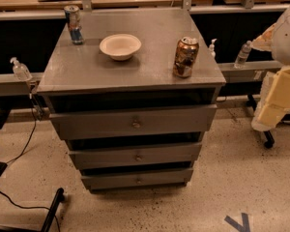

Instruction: Open middle drawer

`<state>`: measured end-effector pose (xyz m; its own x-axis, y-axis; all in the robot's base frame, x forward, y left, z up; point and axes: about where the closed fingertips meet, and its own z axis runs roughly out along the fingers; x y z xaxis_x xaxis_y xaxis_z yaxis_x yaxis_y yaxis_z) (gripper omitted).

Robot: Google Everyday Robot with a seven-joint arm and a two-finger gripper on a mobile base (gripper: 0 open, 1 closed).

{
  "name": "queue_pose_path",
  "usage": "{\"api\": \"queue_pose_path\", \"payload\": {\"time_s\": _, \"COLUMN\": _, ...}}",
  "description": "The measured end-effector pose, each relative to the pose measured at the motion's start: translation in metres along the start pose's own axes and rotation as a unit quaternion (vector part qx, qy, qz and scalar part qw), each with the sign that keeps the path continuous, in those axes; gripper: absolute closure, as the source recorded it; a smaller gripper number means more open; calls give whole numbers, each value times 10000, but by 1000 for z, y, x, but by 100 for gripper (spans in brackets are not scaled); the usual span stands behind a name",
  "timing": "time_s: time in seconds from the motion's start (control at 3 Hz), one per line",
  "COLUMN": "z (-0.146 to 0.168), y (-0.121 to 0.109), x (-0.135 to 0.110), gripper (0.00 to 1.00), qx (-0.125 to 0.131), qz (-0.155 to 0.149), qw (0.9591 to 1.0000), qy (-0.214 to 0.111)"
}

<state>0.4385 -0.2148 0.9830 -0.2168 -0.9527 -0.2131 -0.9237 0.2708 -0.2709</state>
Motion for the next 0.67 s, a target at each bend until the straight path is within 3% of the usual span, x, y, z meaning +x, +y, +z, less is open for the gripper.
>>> {"api": "queue_pose_path", "payload": {"time_s": 0.33, "z": 0, "y": 0, "x": 0, "gripper": 0, "qx": 0, "qz": -3, "qw": 10000, "qy": 3}}
{"api": "queue_pose_path", "payload": {"time_s": 0.67, "z": 12, "y": -5, "x": -13, "gripper": 0, "qx": -29, "qz": -233, "qw": 9994, "qy": 245}}
